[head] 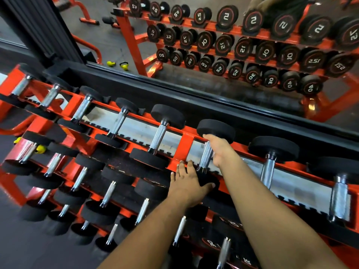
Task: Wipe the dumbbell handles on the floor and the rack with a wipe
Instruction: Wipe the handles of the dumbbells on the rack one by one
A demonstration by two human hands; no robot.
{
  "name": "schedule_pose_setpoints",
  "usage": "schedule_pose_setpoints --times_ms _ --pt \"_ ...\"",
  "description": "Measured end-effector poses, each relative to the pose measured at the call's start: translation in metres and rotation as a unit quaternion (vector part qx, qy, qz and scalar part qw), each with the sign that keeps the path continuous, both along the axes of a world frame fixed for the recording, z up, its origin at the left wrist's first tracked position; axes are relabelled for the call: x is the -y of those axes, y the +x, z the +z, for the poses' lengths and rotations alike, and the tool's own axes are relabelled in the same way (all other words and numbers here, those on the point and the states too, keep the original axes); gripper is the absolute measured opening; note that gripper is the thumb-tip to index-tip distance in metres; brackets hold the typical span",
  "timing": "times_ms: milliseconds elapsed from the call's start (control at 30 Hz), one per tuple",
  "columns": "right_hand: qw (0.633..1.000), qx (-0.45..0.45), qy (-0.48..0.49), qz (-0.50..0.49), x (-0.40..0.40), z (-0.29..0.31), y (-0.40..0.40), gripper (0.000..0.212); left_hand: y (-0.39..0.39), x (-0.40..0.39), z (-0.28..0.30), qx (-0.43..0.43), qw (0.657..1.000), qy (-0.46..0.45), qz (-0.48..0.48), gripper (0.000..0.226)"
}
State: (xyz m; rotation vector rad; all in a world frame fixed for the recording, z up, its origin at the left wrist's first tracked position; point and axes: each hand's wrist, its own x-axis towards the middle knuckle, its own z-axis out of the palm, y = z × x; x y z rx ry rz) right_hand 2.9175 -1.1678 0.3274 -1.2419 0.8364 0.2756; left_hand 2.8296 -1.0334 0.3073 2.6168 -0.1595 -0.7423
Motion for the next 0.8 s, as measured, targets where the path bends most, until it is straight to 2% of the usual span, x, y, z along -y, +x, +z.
schedule_pose_setpoints --times_ms 100,267,367,533,633,667,767,800 --pt "0.999 -0.002 0.042 0.014 0.009 -0.007 0.000 0.022 0.003 -0.001 0.000 -0.007 1.000 0.007 -0.003 0.115" --pt "0.999 0.029 0.032 -0.018 0.013 -0.014 -0.006 0.038 0.001 -0.002 -0.001 -0.002 1.000 -0.002 0.001 0.115" --pt "0.999 0.003 0.036 -0.003 0.007 -0.008 0.003 0.021 0.001 0.000 0.001 -0.006 1.000 0.003 0.002 0.116" --pt "0.998 0.017 0.055 0.013 0.014 -0.014 -0.006 0.025 0.001 -0.002 -0.002 -0.010 1.000 0.001 0.000 0.115" --pt "0.999 0.025 0.043 0.003 0.015 -0.013 -0.013 0.060 0.001 -0.002 -0.002 -0.002 1.000 0.000 0.001 0.114" --pt "0.999 0.014 0.040 0.007 0.015 -0.016 -0.012 0.064 0.001 -0.001 0.000 -0.001 1.000 0.001 0.000 0.114" --pt "0.998 -0.006 0.060 0.025 0.007 -0.008 -0.011 0.030 -0.001 0.000 0.002 -0.002 1.000 0.003 0.006 0.114" --pt "0.997 -0.004 0.071 0.029 0.006 -0.004 -0.014 0.025 0.000 0.000 0.002 -0.003 1.000 0.002 0.005 0.114"
